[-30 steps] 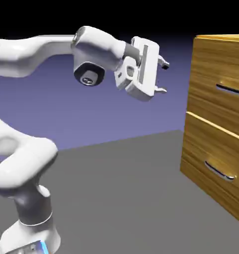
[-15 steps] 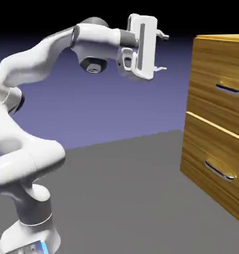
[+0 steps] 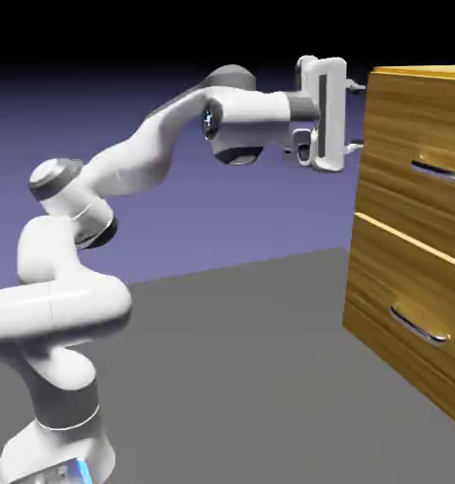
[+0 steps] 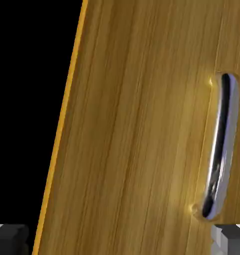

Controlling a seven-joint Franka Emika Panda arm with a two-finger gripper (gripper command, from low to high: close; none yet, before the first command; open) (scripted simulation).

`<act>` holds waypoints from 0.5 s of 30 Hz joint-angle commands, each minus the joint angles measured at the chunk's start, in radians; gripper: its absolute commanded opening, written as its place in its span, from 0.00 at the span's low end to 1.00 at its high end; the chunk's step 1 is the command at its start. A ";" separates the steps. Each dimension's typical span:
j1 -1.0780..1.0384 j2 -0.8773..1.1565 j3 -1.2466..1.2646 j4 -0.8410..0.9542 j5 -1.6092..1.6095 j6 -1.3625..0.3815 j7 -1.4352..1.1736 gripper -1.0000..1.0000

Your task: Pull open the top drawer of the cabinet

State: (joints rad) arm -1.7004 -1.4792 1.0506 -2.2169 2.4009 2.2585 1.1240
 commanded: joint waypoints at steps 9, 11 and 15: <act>-0.256 -0.136 0.157 0.089 0.360 -0.117 0.057 0.50; -0.278 -0.133 0.161 0.125 0.363 -0.102 0.062 0.50; -0.364 -0.123 0.177 0.270 0.379 -0.043 0.079 0.50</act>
State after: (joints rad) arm -2.0646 -1.6018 1.2272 -1.9468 2.7801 2.2158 1.2035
